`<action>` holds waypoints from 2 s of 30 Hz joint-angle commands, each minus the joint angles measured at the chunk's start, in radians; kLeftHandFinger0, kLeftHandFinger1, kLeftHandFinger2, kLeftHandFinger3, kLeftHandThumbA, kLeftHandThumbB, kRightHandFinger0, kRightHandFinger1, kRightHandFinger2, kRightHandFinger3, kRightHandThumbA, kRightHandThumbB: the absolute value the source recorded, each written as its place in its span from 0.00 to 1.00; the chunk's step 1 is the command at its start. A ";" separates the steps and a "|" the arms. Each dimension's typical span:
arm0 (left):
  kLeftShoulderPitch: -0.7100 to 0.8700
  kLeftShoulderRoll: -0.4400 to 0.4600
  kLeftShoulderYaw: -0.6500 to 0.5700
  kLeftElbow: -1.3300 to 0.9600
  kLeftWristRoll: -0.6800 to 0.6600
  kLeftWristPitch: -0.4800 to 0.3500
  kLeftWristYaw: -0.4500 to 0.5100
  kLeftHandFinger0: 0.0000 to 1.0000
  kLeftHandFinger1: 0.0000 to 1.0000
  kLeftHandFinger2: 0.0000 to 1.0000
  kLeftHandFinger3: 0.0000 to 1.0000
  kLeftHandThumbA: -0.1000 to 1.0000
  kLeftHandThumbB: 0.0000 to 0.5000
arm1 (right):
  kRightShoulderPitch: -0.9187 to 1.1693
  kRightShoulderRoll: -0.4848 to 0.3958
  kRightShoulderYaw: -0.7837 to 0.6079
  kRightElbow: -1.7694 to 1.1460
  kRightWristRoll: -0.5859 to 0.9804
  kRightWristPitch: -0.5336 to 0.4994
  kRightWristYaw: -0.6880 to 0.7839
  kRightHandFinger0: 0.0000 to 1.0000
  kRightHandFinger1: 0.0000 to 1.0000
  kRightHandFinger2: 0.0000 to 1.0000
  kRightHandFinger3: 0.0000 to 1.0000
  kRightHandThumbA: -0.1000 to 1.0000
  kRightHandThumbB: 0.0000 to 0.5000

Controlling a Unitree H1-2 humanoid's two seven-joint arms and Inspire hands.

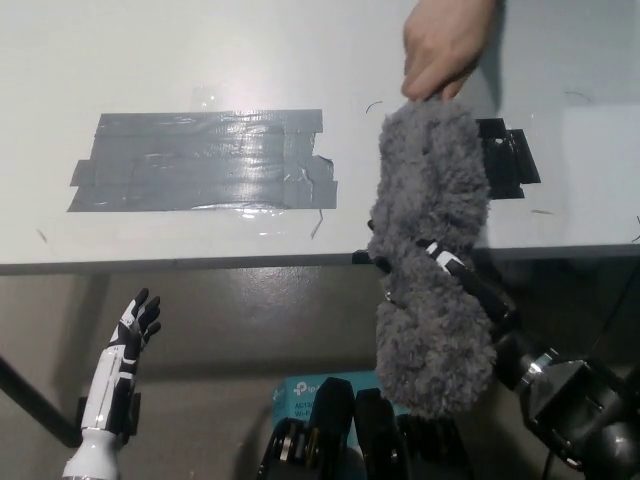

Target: A grey duster is kept infront of the robot in the middle of the table and the robot extends its right arm to grab the duster, picks it up and hands it to a person

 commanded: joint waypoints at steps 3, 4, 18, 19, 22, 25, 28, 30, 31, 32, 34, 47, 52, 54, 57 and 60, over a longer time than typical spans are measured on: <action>-0.019 0.021 0.006 -0.024 0.004 -0.030 0.006 1.00 1.00 1.00 1.00 1.00 0.65 | -0.044 -0.014 0.067 -0.001 0.040 0.001 -0.031 0.00 0.50 0.89 1.00 0.00 0.29; -0.019 0.021 0.006 -0.024 0.004 -0.028 0.006 1.00 1.00 1.00 1.00 1.00 0.65 | -0.044 -0.014 0.069 0.000 0.040 0.001 -0.033 0.00 0.50 0.90 1.00 0.00 0.29; -0.019 0.023 0.004 -0.027 0.011 -0.033 0.007 1.00 1.00 1.00 1.00 1.00 0.64 | -0.013 -0.033 0.087 0.001 -0.069 0.001 0.130 1.00 1.00 1.00 1.00 0.67 0.92; -0.019 0.024 0.004 -0.028 0.013 -0.035 0.007 1.00 1.00 1.00 1.00 1.00 0.64 | -0.011 -0.025 0.076 0.001 -0.071 0.001 0.133 1.00 1.00 1.00 1.00 0.68 0.96; -0.020 0.022 0.003 -0.035 0.012 -0.026 0.006 1.00 1.00 1.00 1.00 1.00 0.63 | -0.007 -0.023 0.060 -0.002 -0.095 0.001 0.163 1.00 1.00 1.00 1.00 0.75 0.98; -0.023 0.021 0.001 -0.036 0.018 -0.024 0.008 1.00 1.00 1.00 1.00 1.00 0.62 | -0.001 -0.030 0.043 -0.017 -0.118 0.001 0.187 1.00 1.00 1.00 1.00 0.78 1.00; -0.027 0.022 -0.001 -0.029 0.021 -0.028 0.007 1.00 1.00 1.00 1.00 1.00 0.62 | 0.010 -0.034 0.028 -0.046 -0.142 0.001 0.200 1.00 1.00 1.00 1.00 0.78 1.00; -0.030 0.022 -0.002 -0.023 0.023 -0.032 0.007 1.00 1.00 1.00 1.00 1.00 0.63 | 0.033 -0.035 0.010 -0.095 -0.180 -0.003 0.198 1.00 1.00 1.00 1.00 0.78 1.00; -0.030 0.022 -0.002 -0.024 0.023 -0.032 0.007 1.00 1.00 1.00 1.00 1.00 0.63 | 0.041 -0.036 0.005 -0.112 -0.191 -0.005 0.193 1.00 1.00 1.00 1.00 0.78 1.00; -0.030 0.021 -0.002 -0.024 0.022 -0.030 0.008 1.00 1.00 1.00 1.00 1.00 0.64 | 0.050 -0.040 0.002 -0.133 -0.214 -0.011 0.190 1.00 1.00 1.00 1.00 0.79 1.00; -0.028 0.021 0.001 -0.023 0.024 -0.028 0.011 1.00 1.00 1.00 1.00 1.00 0.65 | 0.091 -0.076 0.006 -0.209 -0.336 -0.058 0.218 1.00 1.00 1.00 1.00 0.87 1.00; 0.019 0.004 -0.007 -0.008 0.015 -0.037 0.007 1.00 1.00 1.00 1.00 1.00 0.69 | 0.292 -0.160 0.054 -0.160 -1.127 -0.450 0.091 1.00 1.00 1.00 1.00 1.00 0.87; 0.044 -0.002 -0.010 -0.024 0.016 -0.021 0.003 1.00 1.00 1.00 1.00 1.00 0.76 | 0.306 -0.170 0.056 -0.068 -1.243 -0.517 0.035 1.00 1.00 1.00 1.00 1.00 0.85; 0.051 -0.004 -0.011 -0.025 0.018 -0.025 0.003 1.00 1.00 1.00 1.00 1.00 0.77 | 0.309 -0.166 0.053 -0.053 -1.266 -0.533 0.025 1.00 1.00 1.00 1.00 1.00 0.82; 0.070 -0.006 -0.014 -0.029 0.015 -0.036 0.000 1.00 1.00 1.00 1.00 1.00 0.78 | 0.322 -0.161 0.053 -0.032 -1.285 -0.555 0.021 1.00 1.00 1.00 1.00 1.00 0.81; 0.082 -0.005 -0.017 -0.035 0.014 -0.036 -0.006 1.00 1.00 1.00 1.00 1.00 0.79 | 0.330 -0.156 0.053 -0.019 -1.309 -0.563 0.010 1.00 1.00 1.00 1.00 1.00 0.81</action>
